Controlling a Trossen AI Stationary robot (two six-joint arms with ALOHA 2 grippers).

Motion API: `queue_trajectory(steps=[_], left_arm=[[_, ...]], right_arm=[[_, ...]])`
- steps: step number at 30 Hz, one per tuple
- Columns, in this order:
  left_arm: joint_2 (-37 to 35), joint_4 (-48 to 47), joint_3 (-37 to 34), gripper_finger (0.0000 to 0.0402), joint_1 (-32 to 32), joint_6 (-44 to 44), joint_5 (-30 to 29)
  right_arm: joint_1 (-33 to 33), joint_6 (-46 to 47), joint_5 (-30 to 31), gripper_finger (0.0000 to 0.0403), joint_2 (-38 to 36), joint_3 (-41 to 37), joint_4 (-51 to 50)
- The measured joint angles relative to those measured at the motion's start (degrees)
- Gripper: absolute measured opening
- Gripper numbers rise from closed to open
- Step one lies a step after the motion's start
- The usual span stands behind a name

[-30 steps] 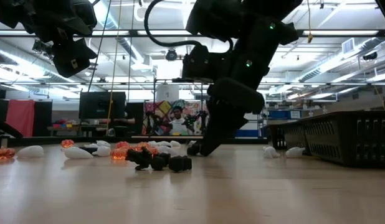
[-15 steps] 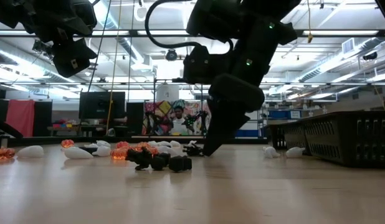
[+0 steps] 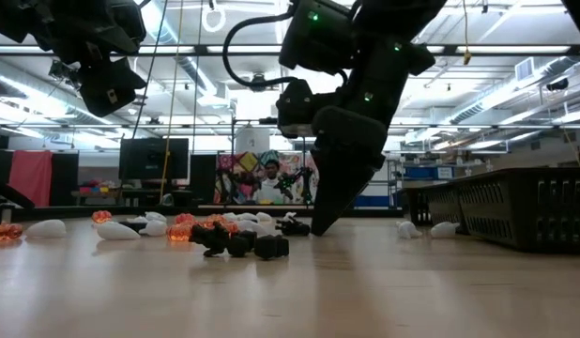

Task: Sort Halloween decoration
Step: Put the black ghost toy into the bottom black bin

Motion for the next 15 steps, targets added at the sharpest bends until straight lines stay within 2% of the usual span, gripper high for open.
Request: queue_trajectory(steps=[8, 15], left_arm=[[0.0, 0.0, 0.0, 0.0192, 0.0, 0.0, 0.0], [0.0, 0.0, 0.0, 0.0192, 0.0, 0.0, 0.0]], right_arm=[[-1.65, -3.47, -4.14, 0.0087, -0.16, 0.04, 0.36], [-3.2, -3.95, -5.93, 0.0076, -0.18, 0.15, 0.5]])
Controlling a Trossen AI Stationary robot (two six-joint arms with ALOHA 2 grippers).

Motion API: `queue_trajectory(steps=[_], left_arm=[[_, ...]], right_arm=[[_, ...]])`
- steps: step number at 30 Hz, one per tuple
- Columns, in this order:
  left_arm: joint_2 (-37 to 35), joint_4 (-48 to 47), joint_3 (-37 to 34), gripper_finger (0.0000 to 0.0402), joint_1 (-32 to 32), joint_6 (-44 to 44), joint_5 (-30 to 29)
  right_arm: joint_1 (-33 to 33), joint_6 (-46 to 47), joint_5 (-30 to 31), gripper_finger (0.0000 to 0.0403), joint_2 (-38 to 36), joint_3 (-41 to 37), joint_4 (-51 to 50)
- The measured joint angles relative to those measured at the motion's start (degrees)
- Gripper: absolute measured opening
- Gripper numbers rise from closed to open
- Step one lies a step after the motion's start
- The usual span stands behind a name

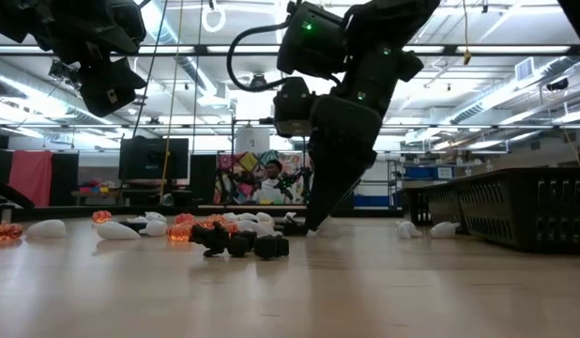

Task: Sort Halloween decoration
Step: Put the black ghost toy into the bottom black bin

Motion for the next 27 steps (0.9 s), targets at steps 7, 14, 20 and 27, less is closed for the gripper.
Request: queue_trajectory(steps=[7, 14, 20, 27], left_arm=[[0.0, 0.02, 0.0, 0.0192, 0.02, -0.02, 0.0], [0.0, 0.04, 0.0, 0.0192, 0.02, -0.02, 0.0], [0.0, 0.04, 0.0, 0.0192, 0.02, -0.25, 0.0], [0.0, 0.04, 0.0, 0.0192, 0.0, -0.29, 0.0]], right_arm=[[-2.56, -1.94, -2.91, 0.0073, 0.55, 4.64, -4.09], [-6.09, -1.61, -8.88, 0.0073, 0.44, 9.13, -11.75], [-7.18, -4.74, -10.46, 0.0072, 0.39, 9.65, -15.03], [-3.34, -15.33, -6.65, 0.0116, 0.35, 9.69, -15.11]])
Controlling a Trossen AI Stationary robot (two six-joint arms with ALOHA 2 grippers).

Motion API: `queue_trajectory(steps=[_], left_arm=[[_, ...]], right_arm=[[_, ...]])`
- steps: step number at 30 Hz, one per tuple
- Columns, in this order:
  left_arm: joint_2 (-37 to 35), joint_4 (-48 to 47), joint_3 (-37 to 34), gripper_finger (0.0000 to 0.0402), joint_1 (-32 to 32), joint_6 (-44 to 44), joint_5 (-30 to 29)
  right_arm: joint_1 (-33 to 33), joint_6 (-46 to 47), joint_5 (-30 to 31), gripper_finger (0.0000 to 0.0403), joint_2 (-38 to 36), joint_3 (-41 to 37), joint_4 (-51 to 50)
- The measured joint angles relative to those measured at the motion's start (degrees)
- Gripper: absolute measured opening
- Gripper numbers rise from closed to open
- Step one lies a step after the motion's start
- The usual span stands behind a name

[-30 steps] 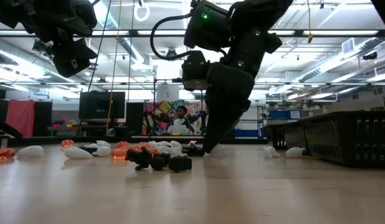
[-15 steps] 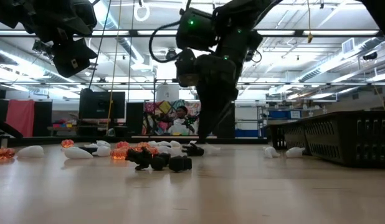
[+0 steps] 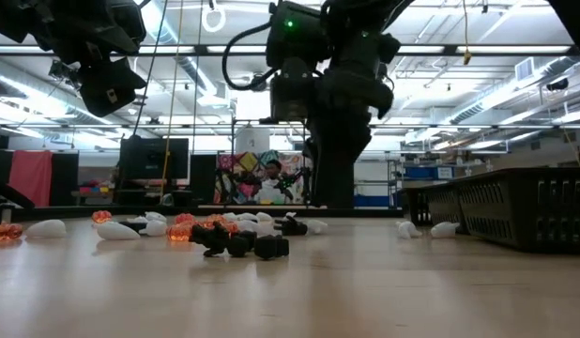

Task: Sort Halloween decoration
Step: Put the black ghost toy into the bottom black bin

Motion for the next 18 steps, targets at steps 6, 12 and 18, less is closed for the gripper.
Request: queue_trajectory(steps=[6, 12, 18], left_arm=[[0.0, 0.0, 0.0, 0.0192, 0.0, 0.07, 0.0], [0.0, -0.02, 0.0, 0.0192, 0.02, 0.11, 0.0], [0.0, -0.02, 0.0, 0.0192, 0.0, 0.35, 0.0]], right_arm=[[1.14, -0.69, 7.44, 0.0168, -0.02, -1.1, 0.86], [1.16, -0.83, 5.94, 0.0171, -0.02, -3.24, 3.26], [1.16, -1.18, 5.7, 0.016, -0.02, -5.27, 5.81]])
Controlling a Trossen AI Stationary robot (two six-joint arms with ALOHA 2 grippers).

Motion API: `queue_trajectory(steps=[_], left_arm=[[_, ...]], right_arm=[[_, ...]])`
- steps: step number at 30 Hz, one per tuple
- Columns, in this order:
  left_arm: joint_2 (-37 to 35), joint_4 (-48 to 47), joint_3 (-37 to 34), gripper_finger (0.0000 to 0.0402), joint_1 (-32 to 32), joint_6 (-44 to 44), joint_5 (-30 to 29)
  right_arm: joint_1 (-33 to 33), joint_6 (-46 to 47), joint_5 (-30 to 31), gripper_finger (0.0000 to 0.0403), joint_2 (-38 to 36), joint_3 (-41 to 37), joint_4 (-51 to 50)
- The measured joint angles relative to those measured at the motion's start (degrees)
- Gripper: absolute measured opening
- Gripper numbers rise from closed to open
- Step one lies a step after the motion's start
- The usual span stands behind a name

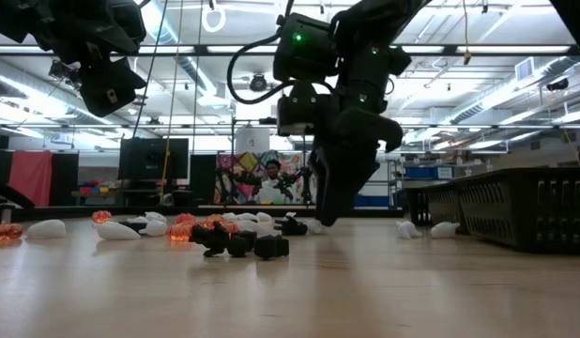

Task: Sort Halloween decoration
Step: Put the black ghost toy into the bottom black bin

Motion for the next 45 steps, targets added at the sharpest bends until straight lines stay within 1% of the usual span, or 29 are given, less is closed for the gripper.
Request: queue_trajectory(steps=[6, 14, 18, 24, 27, 29, 35, 45], left_arm=[[0.0, 0.0, 0.0, 0.0192, 0.01, -0.02, 0.0], [0.0, 0.0, 0.0, 0.0192, 0.01, -0.24, 0.01], [0.0, -0.01, 0.0, 0.0192, 0.0, -0.31, 0.0], [-0.01, 0.0, 0.0, 0.0192, 0.0, -0.86, 0.0], [-0.01, 0.0, 0.0, 0.0192, 0.01, -0.87, 0.01], [0.0, 0.0, 0.0, 0.0192, 0.01, -0.87, 0.0], [-0.01, 0.0, 0.0, 0.0192, 0.0, -1.47, 0.01], [-0.02, 0.0, 0.0, 0.0192, 0.02, -1.55, 0.02]], right_arm=[[0.0, -0.68, 0.0, 0.0157, 0.0, -1.34, 3.35], [1.12, -6.45, 0.45, 0.0148, -0.24, -4.04, 6.21], [2.06, -7.21, 1.16, 0.0124, -0.44, -5.22, 7.72], [2.12, -5.73, 0.46, 0.006, -0.39, -5.39, 8.4], [2.1, -5.59, 0.39, 0.0037, -0.37, -5.4, 8.44], [2.1, -4.95, 0.35, 0.0032, -0.31, -5.4, 8.71], [2.1, -2.4, 0.33, 0.0035, -0.08, -4.48, 7.93], [1.84, -0.8, 0.24, 0.0008, 0.2, -3.47, 8.29]])
